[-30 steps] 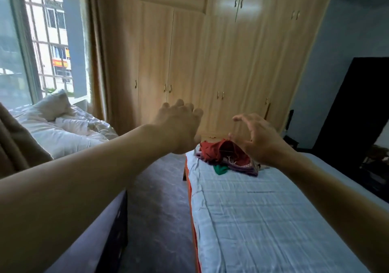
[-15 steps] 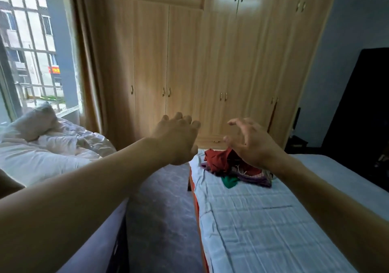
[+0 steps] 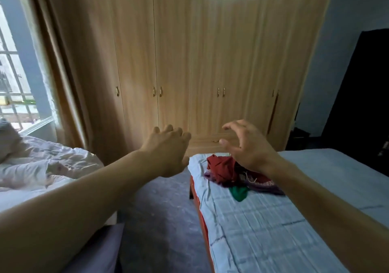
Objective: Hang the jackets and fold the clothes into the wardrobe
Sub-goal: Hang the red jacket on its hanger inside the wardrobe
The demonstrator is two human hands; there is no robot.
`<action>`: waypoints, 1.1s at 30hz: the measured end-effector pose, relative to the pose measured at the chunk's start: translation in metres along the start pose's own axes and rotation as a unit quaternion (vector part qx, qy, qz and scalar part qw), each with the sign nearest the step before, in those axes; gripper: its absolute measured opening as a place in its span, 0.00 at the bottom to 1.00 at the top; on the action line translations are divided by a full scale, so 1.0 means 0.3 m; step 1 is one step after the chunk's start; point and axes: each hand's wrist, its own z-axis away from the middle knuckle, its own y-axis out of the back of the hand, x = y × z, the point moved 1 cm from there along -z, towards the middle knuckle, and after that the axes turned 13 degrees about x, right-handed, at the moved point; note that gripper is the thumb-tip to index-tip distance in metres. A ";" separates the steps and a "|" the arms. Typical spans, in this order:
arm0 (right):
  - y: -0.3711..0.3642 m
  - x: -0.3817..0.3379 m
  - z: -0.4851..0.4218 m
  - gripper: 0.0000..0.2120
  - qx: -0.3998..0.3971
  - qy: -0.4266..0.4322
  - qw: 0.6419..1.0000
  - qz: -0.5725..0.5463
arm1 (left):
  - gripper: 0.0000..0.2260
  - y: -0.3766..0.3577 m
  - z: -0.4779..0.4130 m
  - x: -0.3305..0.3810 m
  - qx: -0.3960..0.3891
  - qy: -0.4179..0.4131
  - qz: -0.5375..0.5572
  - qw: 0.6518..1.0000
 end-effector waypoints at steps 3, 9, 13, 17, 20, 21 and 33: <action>-0.109 0.075 -0.107 0.22 0.001 0.000 1.000 -0.004 | 0.24 -0.101 -0.123 -0.048 -0.001 -0.005 -0.006 1.000; -0.326 0.358 -0.353 0.20 0.004 -0.031 0.999 -0.033 | 0.24 -0.347 -0.425 -0.079 -0.036 -0.011 -0.032 0.999; -0.426 0.503 -0.540 0.21 -0.010 -0.051 0.997 -0.052 | 0.24 -0.446 -0.633 -0.115 -0.045 -0.023 -0.048 0.998; -0.516 0.599 -0.682 0.21 0.009 -0.054 0.996 -0.065 | 0.23 -0.535 -0.813 -0.156 -0.036 -0.023 -0.041 0.998; -0.595 0.676 -0.750 0.21 0.009 -0.052 0.997 -0.049 | 0.24 -0.648 -0.904 -0.168 -0.041 -0.040 -0.046 0.997; -0.619 0.702 -0.767 0.21 0.004 -0.058 0.997 -0.044 | 0.24 -0.688 -0.930 -0.173 -0.047 -0.042 -0.040 0.997; -0.911 0.837 -1.020 0.22 0.013 -0.126 0.991 0.051 | 0.21 -1.111 -1.295 -0.372 0.018 -0.092 0.095 0.991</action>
